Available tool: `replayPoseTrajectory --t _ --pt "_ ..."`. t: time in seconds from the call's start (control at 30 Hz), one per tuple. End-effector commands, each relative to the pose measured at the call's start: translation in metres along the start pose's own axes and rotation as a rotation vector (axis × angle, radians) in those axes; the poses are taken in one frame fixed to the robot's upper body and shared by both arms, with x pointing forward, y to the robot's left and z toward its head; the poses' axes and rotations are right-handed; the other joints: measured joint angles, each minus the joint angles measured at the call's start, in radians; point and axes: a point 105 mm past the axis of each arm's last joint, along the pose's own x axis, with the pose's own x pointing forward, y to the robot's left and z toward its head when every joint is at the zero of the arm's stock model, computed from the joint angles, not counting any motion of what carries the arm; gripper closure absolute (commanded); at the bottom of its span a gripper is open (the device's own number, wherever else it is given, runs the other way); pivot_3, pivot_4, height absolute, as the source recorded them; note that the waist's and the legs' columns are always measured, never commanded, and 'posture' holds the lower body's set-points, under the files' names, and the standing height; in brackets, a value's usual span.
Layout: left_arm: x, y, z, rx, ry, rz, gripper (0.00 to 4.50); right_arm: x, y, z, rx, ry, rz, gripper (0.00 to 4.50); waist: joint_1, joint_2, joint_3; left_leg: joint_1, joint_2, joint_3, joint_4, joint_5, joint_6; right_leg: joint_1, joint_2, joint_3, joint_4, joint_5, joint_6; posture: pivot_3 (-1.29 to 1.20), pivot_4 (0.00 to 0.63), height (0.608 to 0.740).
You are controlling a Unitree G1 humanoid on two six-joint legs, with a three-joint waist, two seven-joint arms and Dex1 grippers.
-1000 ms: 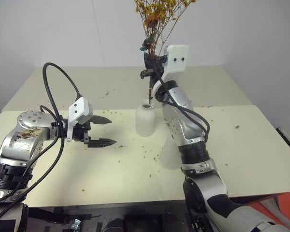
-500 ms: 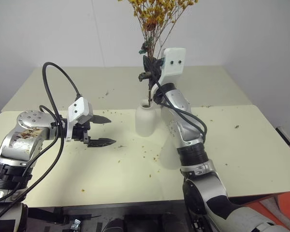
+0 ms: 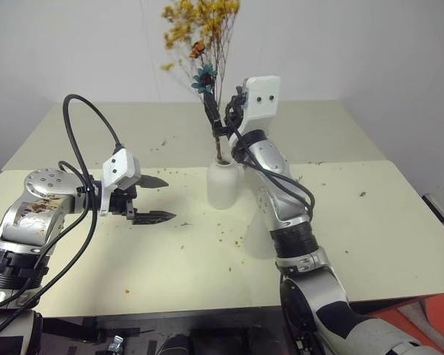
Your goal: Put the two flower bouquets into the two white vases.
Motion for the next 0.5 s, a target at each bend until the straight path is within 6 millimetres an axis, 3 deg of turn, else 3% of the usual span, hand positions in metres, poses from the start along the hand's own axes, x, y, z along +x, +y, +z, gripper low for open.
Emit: replayPoseTrajectory --t 0.03,0.5 --pt "-0.004 0.003 0.010 0.054 -0.012 0.014 0.00 -0.003 0.007 0.015 0.016 -0.069 0.012 0.02 0.000 0.000 0.000 0.000 0.000 0.000 0.000 0.000 0.000 0.000 0.000 0.000 0.000 0.000 0.000 0.00 0.150 0.740" --pt "-0.003 0.005 0.009 0.059 -0.006 0.010 0.00 -0.021 -0.014 0.011 -0.003 -0.046 -0.059 0.02 0.000 0.000 0.000 0.000 0.000 0.000 0.000 0.000 0.000 0.000 0.000 0.000 0.000 0.000 0.000 0.00 0.150 0.740"
